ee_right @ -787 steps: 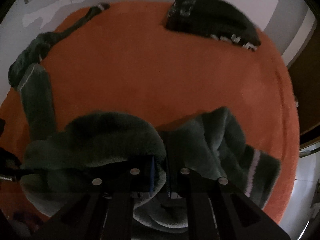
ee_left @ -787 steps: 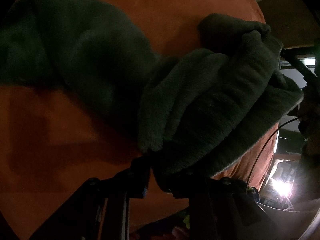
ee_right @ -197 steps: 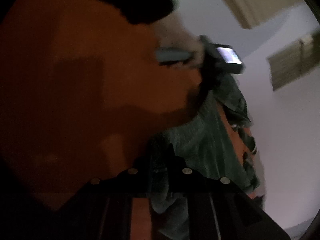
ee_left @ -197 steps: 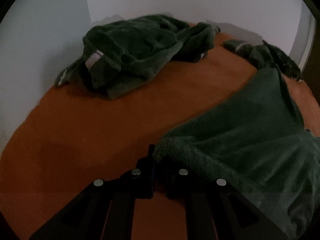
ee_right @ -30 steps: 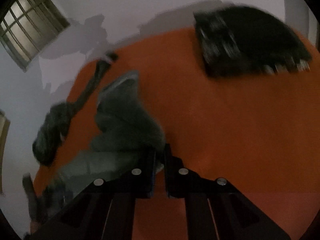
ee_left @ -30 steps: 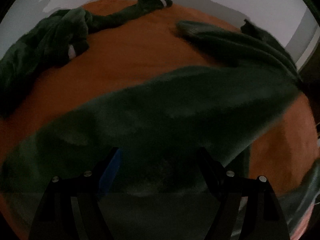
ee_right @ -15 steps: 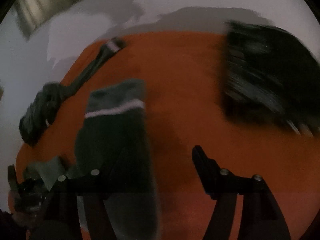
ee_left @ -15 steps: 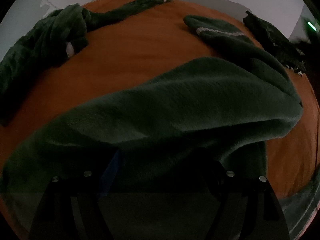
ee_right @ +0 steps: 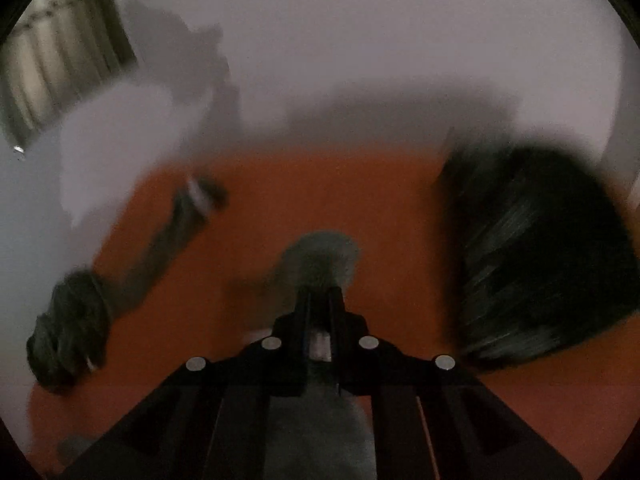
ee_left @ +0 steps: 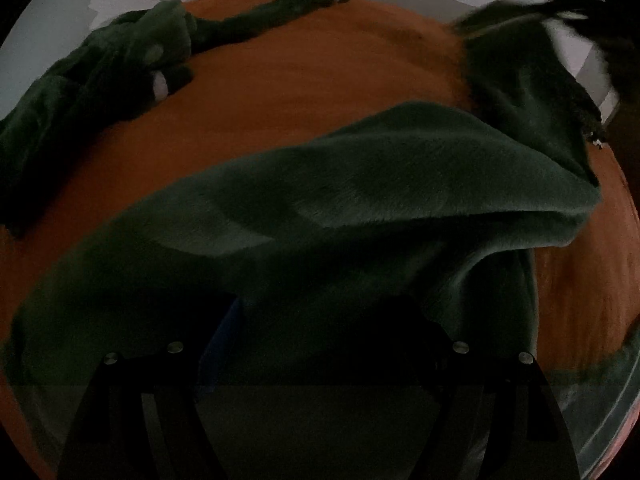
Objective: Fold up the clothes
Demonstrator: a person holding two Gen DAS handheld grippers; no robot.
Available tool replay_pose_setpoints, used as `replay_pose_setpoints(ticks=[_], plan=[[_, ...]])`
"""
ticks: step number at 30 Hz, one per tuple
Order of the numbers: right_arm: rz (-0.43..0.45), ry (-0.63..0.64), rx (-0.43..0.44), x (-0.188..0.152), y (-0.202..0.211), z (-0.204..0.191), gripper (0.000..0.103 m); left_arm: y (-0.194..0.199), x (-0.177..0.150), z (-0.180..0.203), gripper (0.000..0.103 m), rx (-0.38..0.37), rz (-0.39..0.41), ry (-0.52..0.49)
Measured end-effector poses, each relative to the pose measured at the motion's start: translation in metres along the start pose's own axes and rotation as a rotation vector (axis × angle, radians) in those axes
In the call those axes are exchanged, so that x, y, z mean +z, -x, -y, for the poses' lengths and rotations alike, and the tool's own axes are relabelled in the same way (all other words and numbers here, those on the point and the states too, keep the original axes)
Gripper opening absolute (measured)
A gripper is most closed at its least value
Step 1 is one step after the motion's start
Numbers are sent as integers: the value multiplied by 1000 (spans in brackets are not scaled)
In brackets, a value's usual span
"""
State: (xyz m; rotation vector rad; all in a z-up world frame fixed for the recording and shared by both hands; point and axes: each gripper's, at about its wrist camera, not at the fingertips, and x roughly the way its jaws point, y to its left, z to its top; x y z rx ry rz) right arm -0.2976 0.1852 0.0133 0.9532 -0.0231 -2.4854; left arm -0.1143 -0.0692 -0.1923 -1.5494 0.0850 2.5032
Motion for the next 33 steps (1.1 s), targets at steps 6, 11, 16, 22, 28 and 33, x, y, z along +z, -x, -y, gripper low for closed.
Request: replay_pose_setpoints(ticks=[6, 11, 16, 22, 28, 33], plan=[[335, -139, -252, 6, 151, 112, 7, -13, 7, -3, 78, -31, 27, -30], [284, -187, -449, -43, 138, 183, 7, -26, 26, -11, 79, -95, 50, -91], [113, -283, -433, -89, 76, 253, 7, -40, 41, -28, 80, -176, 36, -115], [-74, -476, -175, -133, 48, 298, 20, -45, 46, -35, 80, -195, 41, -163], [-203, -462, -95, -179, 60, 307, 68, -25, 43, -20, 80, -226, 30, -172], [-282, -423, -78, -217, 66, 298, 68, -2, 35, 31, 80, -293, -7, -284]])
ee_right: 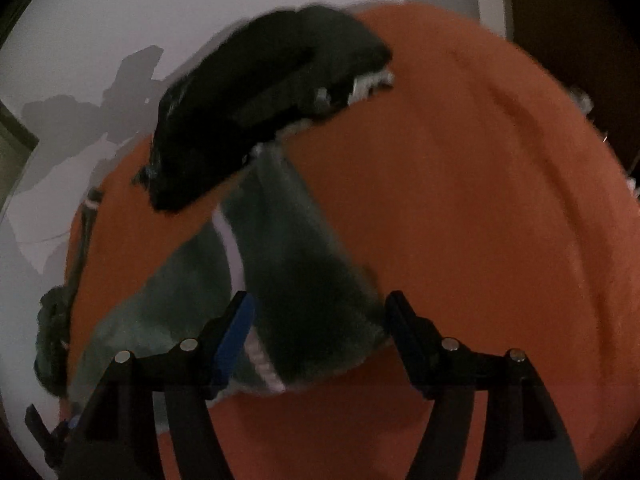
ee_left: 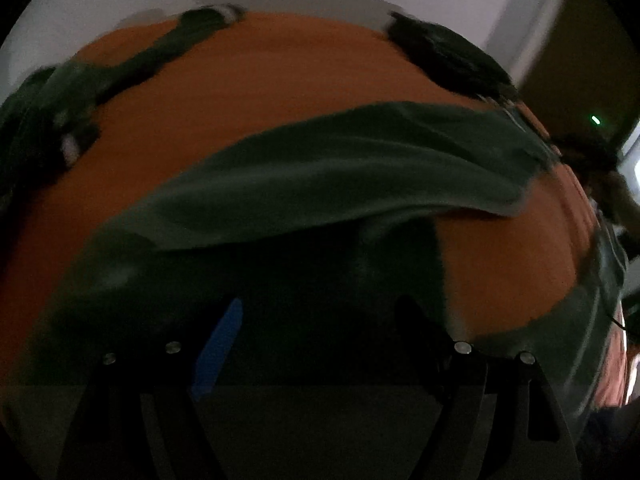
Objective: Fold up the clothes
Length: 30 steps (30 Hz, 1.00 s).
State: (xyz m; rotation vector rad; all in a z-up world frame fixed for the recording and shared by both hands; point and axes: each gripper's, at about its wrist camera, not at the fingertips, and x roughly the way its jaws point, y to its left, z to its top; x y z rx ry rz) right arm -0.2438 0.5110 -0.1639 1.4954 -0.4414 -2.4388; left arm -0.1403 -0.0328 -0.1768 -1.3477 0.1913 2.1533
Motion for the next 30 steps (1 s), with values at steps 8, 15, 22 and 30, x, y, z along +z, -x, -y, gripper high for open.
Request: replay_pose_setpoints(ticks=[8, 15, 22, 30], plan=[[206, 130, -152, 15, 35, -22, 10, -48, 12, 100, 77, 130, -112, -290], [279, 298, -282, 70, 62, -67, 10, -83, 10, 104, 7, 295, -129, -424], [293, 316, -347, 84, 49, -79, 10, -24, 16, 82, 6, 69, -52, -354], [238, 210, -353, 104, 22, -57, 10, 30, -1, 79, 7, -257, -15, -367]])
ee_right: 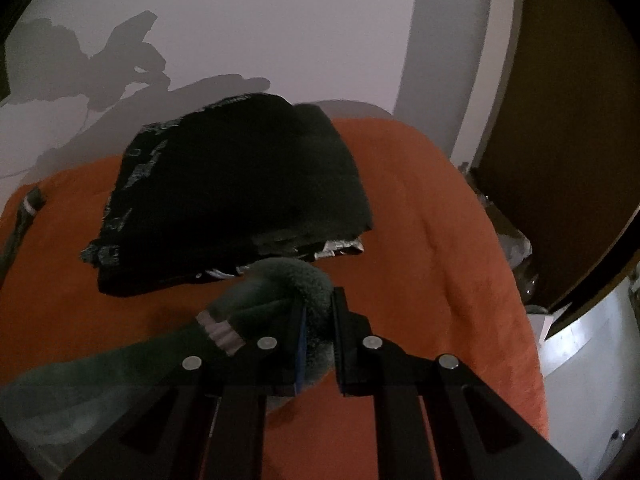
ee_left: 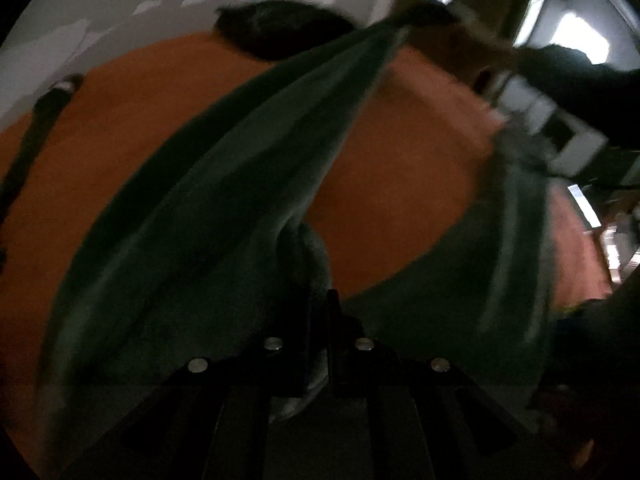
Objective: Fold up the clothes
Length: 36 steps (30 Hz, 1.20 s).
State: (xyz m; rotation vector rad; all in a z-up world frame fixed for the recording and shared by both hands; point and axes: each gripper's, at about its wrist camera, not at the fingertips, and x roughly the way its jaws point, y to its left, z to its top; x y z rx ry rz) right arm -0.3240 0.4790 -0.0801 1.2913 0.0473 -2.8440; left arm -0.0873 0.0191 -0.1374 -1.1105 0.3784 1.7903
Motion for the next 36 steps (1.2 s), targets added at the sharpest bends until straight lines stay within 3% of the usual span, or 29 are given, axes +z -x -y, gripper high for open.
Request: replay_pose_setpoints(ticks=[3, 4, 7, 9, 10, 14, 18, 19, 23, 25, 26, 27, 28, 29, 32, 34, 35, 36], plan=[[-26, 13, -17, -2, -12, -1, 10, 6, -11, 4, 7, -94, -4, -41], [-35, 21, -23, -3, -16, -1, 10, 2, -15, 5, 13, -105, -33, -56], [-121, 30, -11, -13, -31, -2, 11, -16, -23, 5, 38, -32, -137, -87], [-166, 6, 18, -20, -34, 2, 12, -28, -27, 5, 44, 26, -207, -107], [-171, -17, 40, -23, -31, 7, 15, -28, -25, 6, 47, 31, -200, -111], [-139, -93, 98, -32, -8, 28, 49, -11, -4, 9, 75, 7, -80, -96], [-152, -159, 236, -38, -2, 52, 75, 9, -2, -1, 76, 72, -15, -98], [-177, -161, 268, -41, -6, 52, 75, 15, -7, -4, 76, 98, -11, -99], [-249, -164, 299, -52, -22, 48, 75, 47, -15, -53, 76, 262, 67, -19], [-248, -197, 311, -55, -27, 48, 75, 72, -31, -93, 76, 337, 92, 141], [-246, -209, 313, -55, -29, 48, 69, 86, -47, -120, 76, 409, 92, 251], [-241, -213, 307, -53, -30, 47, 34, 95, -62, -140, 76, 478, 77, 340], [-240, -214, 299, -52, -30, 45, 22, 102, -76, -157, 76, 539, 56, 415], [-227, -214, 288, -49, -26, 44, 20, 109, -92, -171, 76, 591, 31, 476], [-70, -204, 245, -36, 11, 48, 17, 136, -141, -205, 76, 718, -39, 634], [48, -180, 228, -31, 33, 49, 17, 145, -165, -211, 76, 740, -34, 713], [42, -157, 209, -31, 28, 48, 17, 152, -177, -213, 76, 745, -26, 748], [-19, -139, 187, -33, 12, 47, 17, 159, -188, -216, 76, 741, -20, 775]])
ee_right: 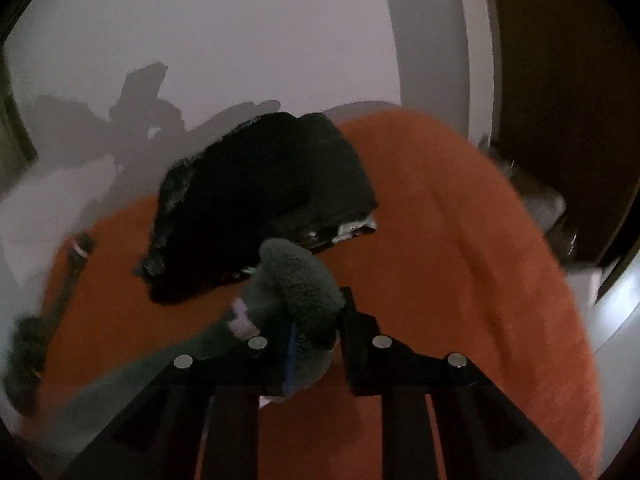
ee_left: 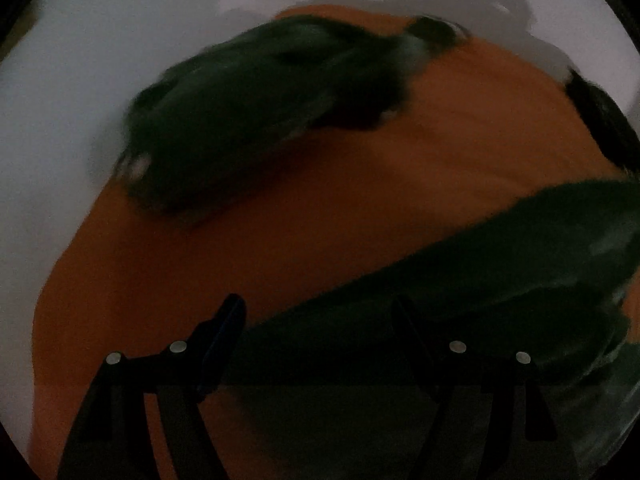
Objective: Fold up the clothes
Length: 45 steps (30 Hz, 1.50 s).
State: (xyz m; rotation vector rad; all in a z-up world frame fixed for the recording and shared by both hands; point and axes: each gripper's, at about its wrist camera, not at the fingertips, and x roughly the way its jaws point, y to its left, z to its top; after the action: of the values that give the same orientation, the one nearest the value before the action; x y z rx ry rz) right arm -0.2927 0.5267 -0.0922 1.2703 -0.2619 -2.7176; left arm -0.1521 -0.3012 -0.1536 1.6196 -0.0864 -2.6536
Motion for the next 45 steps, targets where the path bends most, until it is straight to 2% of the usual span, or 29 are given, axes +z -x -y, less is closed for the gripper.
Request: replay_pose_setpoints(ticks=[2, 4, 6, 9, 12, 15, 17, 19, 22, 23, 24, 25, 27, 28, 29, 32, 33, 34, 37, 40, 42, 44, 45], plan=[[-121, 16, -49, -5, -32, 6, 17, -2, -8, -7, 76, -27, -25, 51], [-226, -8, -81, -13, -53, 15, 25, -4, -16, -17, 76, -67, -57, 103], [-197, -65, -62, -15, -44, 22, 41, -6, -21, -26, 76, -107, -90, 137], [-112, -162, -8, -25, -18, 29, 54, -13, -22, -31, 76, -102, -139, 134], [-49, -173, 8, -42, 12, 18, 57, -23, -25, -37, 76, -135, -172, 177], [-49, -90, 25, -56, 24, -4, 57, -40, -30, -42, 76, -200, -205, 249], [-58, -43, 38, -63, 27, -17, 57, -51, -32, -42, 76, -213, -224, 278], [-77, 5, 50, -71, 26, -32, 57, -67, -34, -39, 76, -216, -221, 313], [-94, 74, 31, -82, 28, -51, 57, -75, -29, -47, 76, -233, -173, 384], [-94, 87, 34, -83, 30, -54, 57, -76, -29, -50, 72, -231, -150, 406], [-93, 98, 36, -84, 31, -57, 57, -78, -28, -54, 62, -228, -127, 428], [-92, 105, 40, -86, 32, -60, 57, -79, -28, -57, 36, -226, -103, 451], [-90, 112, 51, -87, 35, -65, 57, -72, -29, -61, 31, -248, -33, 465], [-90, 115, 56, -88, 38, -66, 57, -66, -30, -62, 16, -271, 11, 466], [-89, 118, 60, -88, 41, -68, 57, -61, -29, -62, 6, -275, 39, 458], [-82, 132, 69, -89, 49, -74, 57, -42, -21, -69, 6, -293, 133, 456], [-76, 135, 70, -89, 50, -76, 57, -43, -17, -73, 6, -298, 133, 461], [-69, 137, 70, -88, 50, -77, 57, -45, -13, -78, 6, -301, 126, 466], [-74, 132, 81, -88, 53, -80, 57, -69, -4, -71, 6, -275, 30, 436], [-73, 136, 87, -89, 53, -85, 57, -69, -16, -62, 8, -228, 2, 366], [-85, 142, 91, -91, 51, -88, 57, -72, -21, -62, 17, -210, -39, 371], [-93, 146, 97, -92, 50, -92, 57, -67, -29, -60, 45, -198, -61, 372], [-94, 152, 100, -93, 50, -95, 57, -58, -37, -56, 48, -197, -55, 367]])
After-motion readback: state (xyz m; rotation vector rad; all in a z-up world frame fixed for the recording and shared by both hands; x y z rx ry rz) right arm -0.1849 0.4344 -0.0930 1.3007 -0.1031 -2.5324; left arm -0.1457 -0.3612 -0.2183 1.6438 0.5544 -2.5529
